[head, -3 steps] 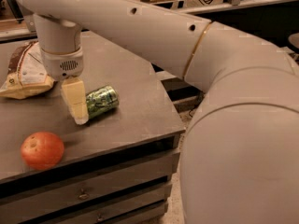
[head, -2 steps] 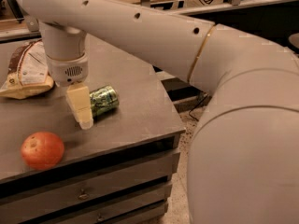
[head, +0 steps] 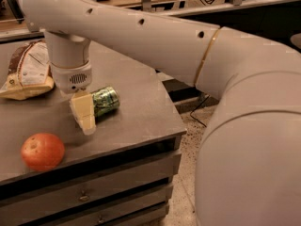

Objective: Place green can upright

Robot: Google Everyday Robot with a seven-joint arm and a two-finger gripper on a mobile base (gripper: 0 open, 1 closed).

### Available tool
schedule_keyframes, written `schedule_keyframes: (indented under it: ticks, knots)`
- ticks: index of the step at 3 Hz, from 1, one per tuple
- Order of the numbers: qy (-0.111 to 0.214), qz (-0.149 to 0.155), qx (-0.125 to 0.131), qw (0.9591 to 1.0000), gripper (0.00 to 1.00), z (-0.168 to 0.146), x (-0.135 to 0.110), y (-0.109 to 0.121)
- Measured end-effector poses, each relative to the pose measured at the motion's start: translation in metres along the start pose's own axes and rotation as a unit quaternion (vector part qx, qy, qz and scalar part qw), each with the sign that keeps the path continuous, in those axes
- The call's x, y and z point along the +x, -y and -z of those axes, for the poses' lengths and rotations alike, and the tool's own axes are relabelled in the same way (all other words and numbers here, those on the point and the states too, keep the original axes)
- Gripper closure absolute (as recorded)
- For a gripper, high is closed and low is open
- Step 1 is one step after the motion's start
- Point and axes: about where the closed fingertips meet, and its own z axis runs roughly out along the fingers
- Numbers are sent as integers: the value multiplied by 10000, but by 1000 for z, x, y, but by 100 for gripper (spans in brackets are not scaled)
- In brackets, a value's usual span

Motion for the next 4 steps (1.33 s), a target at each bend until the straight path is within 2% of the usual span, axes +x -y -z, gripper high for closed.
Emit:
schedule_keyframes:
  ticks: [2, 3, 4]
  knots:
    - [33, 6, 57, 10000, 62, -2, -2, 4]
    - [344, -16, 210, 9992, 93, 14, 8, 7]
    - [741, -44, 490, 9960, 100, 46, 28, 7]
